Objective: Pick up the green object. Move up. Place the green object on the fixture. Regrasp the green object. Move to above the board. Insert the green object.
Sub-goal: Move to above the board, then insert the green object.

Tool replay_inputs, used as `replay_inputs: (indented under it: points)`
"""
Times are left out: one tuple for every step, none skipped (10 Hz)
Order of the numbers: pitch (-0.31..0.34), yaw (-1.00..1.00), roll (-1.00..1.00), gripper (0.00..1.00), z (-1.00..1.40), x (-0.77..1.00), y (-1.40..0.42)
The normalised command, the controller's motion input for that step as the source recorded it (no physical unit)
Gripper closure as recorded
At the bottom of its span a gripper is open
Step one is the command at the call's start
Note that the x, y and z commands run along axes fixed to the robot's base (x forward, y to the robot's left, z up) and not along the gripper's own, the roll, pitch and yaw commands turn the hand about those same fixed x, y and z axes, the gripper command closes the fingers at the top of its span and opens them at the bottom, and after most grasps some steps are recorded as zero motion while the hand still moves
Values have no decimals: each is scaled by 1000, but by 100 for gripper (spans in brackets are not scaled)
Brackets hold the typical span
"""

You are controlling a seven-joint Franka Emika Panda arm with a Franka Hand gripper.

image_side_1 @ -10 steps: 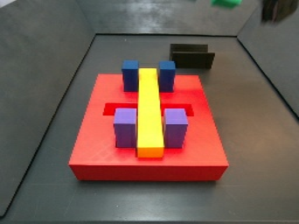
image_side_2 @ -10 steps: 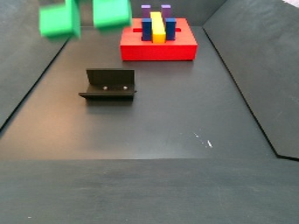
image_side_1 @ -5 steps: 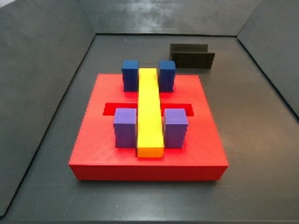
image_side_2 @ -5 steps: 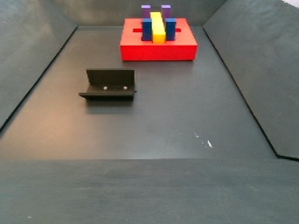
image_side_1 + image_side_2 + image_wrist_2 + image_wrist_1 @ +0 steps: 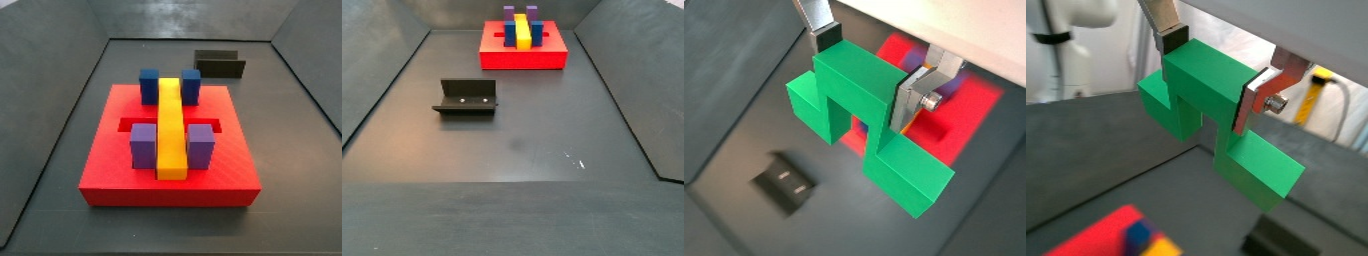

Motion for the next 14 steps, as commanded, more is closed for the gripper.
replay_inputs:
  points:
    - [-159,166,-1000,100,0,-155,-67]
    - [-157,140,-1000,100,-25,4,89]
    - [-162,121,-1000,100,-3,-2,57]
    - [-206,102,-978,100,1,-47,28]
    - [-193,66,-746,100,-5,-68,34]
    - [-150,27,-468,100,5,-71,37]
    - [-109,15,-309,100,-5,-54,21]
    - [-68,1,-207,100,-3,-28,16]
    - [0,37,-106,100,-280,0,43]
    - [10,0,-151,100,-400,217,0]
    - [-104,0,-184,100,-614,394,0]
    - [-189,0,-223,100,-603,411,0]
    - [-203,0,-224,100,-574,343,0]
    - [-199,0,-196,100,-611,300,-40]
